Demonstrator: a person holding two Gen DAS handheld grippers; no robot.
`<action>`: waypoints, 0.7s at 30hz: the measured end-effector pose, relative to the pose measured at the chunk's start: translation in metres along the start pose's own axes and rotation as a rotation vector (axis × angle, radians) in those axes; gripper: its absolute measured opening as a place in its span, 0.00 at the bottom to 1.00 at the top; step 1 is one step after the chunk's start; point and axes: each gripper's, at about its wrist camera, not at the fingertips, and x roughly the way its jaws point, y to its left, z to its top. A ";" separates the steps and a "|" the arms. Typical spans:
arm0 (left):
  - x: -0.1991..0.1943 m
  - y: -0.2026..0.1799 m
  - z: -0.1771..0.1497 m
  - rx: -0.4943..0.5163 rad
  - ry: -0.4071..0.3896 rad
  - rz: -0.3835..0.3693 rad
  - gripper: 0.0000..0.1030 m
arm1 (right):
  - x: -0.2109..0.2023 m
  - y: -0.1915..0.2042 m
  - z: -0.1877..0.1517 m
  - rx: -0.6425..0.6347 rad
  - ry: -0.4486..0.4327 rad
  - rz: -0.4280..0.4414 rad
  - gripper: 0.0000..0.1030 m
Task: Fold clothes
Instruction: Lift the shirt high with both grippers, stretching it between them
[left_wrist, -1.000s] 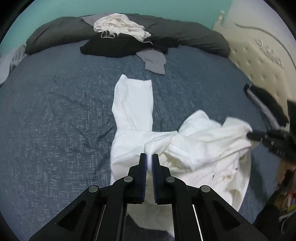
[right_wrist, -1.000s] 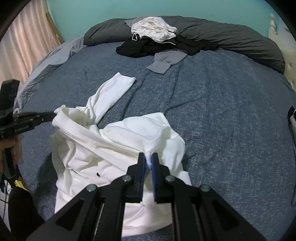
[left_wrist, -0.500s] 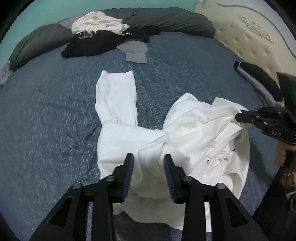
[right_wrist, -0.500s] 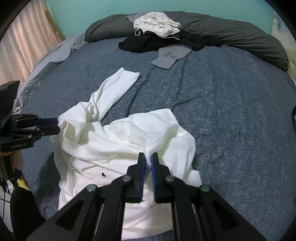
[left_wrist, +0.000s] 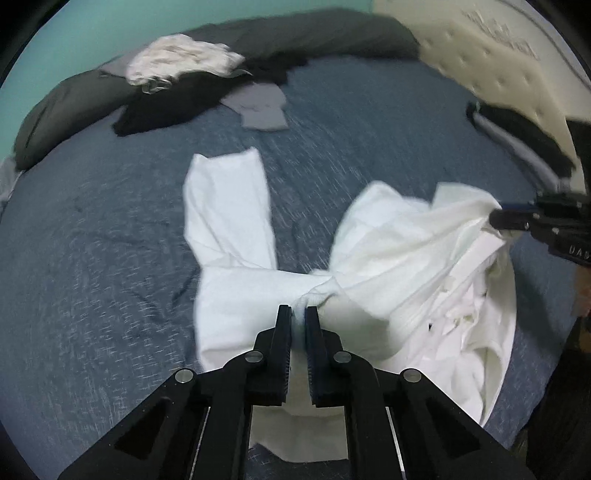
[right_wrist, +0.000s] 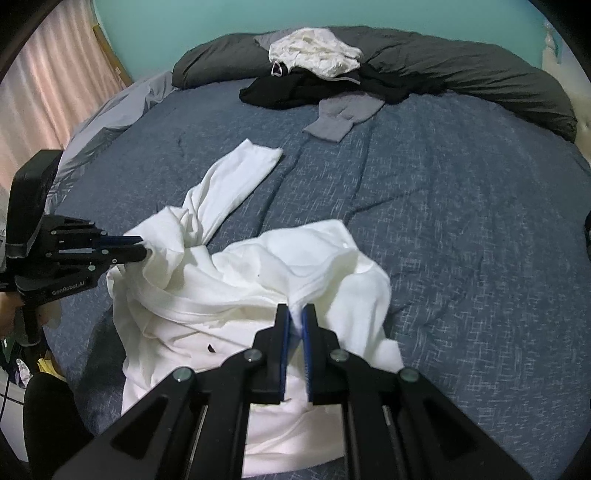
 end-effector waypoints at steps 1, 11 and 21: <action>-0.007 0.004 0.000 -0.017 -0.022 0.008 0.07 | -0.004 -0.001 0.001 0.003 -0.012 -0.006 0.06; -0.109 0.043 0.010 -0.237 -0.260 0.064 0.06 | -0.074 0.013 0.033 0.004 -0.163 -0.018 0.06; -0.218 0.025 0.046 -0.169 -0.407 0.094 0.06 | -0.173 0.042 0.071 -0.062 -0.311 -0.025 0.06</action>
